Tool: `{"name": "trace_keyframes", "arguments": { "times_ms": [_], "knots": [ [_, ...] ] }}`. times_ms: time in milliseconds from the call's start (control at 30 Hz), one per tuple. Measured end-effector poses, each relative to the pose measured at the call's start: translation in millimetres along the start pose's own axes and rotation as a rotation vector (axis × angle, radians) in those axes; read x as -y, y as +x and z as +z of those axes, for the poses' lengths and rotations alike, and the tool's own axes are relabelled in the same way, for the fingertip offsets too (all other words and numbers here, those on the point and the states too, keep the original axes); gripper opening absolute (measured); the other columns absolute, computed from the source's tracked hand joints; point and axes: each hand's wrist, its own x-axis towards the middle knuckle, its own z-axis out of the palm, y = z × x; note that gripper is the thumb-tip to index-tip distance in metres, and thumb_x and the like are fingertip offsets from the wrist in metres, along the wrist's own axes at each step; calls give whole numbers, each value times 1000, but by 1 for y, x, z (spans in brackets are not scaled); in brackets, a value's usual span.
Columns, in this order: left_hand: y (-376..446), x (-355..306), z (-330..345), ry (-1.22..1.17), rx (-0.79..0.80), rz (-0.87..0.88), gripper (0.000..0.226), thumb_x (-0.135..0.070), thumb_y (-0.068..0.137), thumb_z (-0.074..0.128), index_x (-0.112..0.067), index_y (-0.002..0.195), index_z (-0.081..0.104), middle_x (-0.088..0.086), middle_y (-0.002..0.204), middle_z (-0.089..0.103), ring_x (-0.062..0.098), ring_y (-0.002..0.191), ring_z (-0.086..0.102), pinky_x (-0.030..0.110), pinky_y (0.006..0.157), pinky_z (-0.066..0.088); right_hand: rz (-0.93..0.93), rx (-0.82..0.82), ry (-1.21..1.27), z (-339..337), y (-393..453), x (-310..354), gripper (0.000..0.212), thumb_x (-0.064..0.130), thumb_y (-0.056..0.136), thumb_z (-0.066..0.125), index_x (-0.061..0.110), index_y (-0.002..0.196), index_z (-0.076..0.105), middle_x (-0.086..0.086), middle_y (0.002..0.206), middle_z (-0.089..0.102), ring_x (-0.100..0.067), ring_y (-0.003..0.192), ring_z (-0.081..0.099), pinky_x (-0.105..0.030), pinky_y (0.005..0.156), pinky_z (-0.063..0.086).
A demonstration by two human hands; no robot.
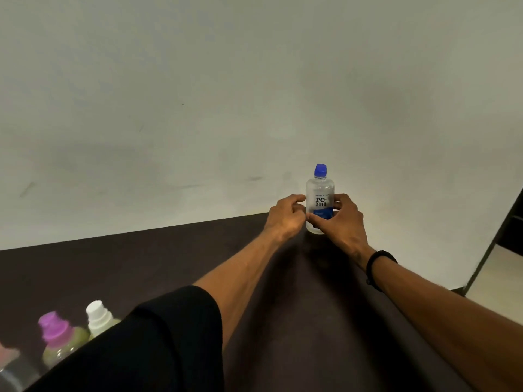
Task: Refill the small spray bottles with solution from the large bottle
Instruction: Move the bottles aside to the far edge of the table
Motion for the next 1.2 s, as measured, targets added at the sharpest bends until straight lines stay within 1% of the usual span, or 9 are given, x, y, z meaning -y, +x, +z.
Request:
{"name": "trace_keyframes", "arguments": {
  "times_ms": [200, 367, 500, 633, 733, 833, 967, 1100, 1200],
  "knots": [
    [28, 4, 7, -23, -2, -9, 57, -2, 104, 50, -17, 158, 37, 8, 159, 47, 26, 144, 47, 38, 116, 42, 12, -21, 29, 25, 37, -10, 75, 32, 83, 89, 12, 145, 52, -10, 144, 62, -31, 127, 64, -41, 108, 52],
    [34, 14, 15, -42, -18, -5, 53, -14, 108, 48, -19, 159, 35, 6, 159, 47, 25, 143, 49, 33, 113, 43, -8, -17, 41, 33, 49, -14, 72, 30, 85, 87, 13, 146, 53, -10, 144, 63, -29, 126, 64, -37, 106, 52],
    [34, 17, 19, -43, -19, -14, 52, -16, 109, 46, -20, 160, 33, 6, 159, 46, 26, 141, 50, 33, 112, 42, 11, -3, 57, 38, 53, -19, 71, 30, 87, 86, 13, 147, 52, -10, 146, 62, -31, 129, 64, -41, 109, 51],
    [33, 11, 17, -29, 19, -52, 56, -15, 108, 47, -21, 161, 30, 7, 159, 46, 27, 143, 48, 35, 114, 40, 26, 17, 55, 35, 59, -21, 74, 29, 85, 88, 12, 148, 52, -10, 145, 63, -31, 128, 65, -42, 109, 53],
    [28, 7, 15, -27, 35, -102, 59, -14, 107, 48, -21, 162, 27, 7, 160, 44, 27, 144, 46, 35, 114, 40, 54, 50, 28, 34, 55, -20, 83, 27, 84, 89, 12, 153, 46, -12, 149, 60, -33, 132, 62, -46, 112, 51],
    [14, 6, 10, -35, 13, -156, 63, -9, 103, 52, -19, 161, 28, 8, 160, 43, 28, 144, 46, 33, 112, 42, 120, 64, -6, 32, 43, -20, 92, 26, 84, 89, 8, 158, 37, -15, 154, 55, -35, 139, 56, -48, 116, 46],
    [-18, 8, 1, -7, -5, -175, 57, -10, 102, 51, -17, 157, 38, 8, 151, 52, 24, 132, 56, 26, 93, 44, 177, 31, -60, 26, 19, -18, 82, 15, 85, 86, 6, 154, 42, -16, 153, 54, -35, 139, 55, -43, 115, 46],
    [-64, 10, -11, 38, -7, -177, 55, -20, 103, 55, -20, 156, 40, 3, 141, 61, 21, 130, 57, 33, 107, 48, 193, 37, -14, 24, -25, 0, 74, 13, 88, 83, 8, 152, 46, -14, 150, 57, -29, 133, 59, -37, 110, 48],
    [-112, 7, -18, 30, -7, -170, 54, -26, 104, 58, -20, 155, 41, 3, 139, 63, 19, 127, 59, 32, 106, 48, 170, 65, -11, 23, -63, 13, 69, 14, 90, 81, 9, 151, 49, -14, 146, 58, -26, 130, 60, -35, 109, 48]
  ]
}}
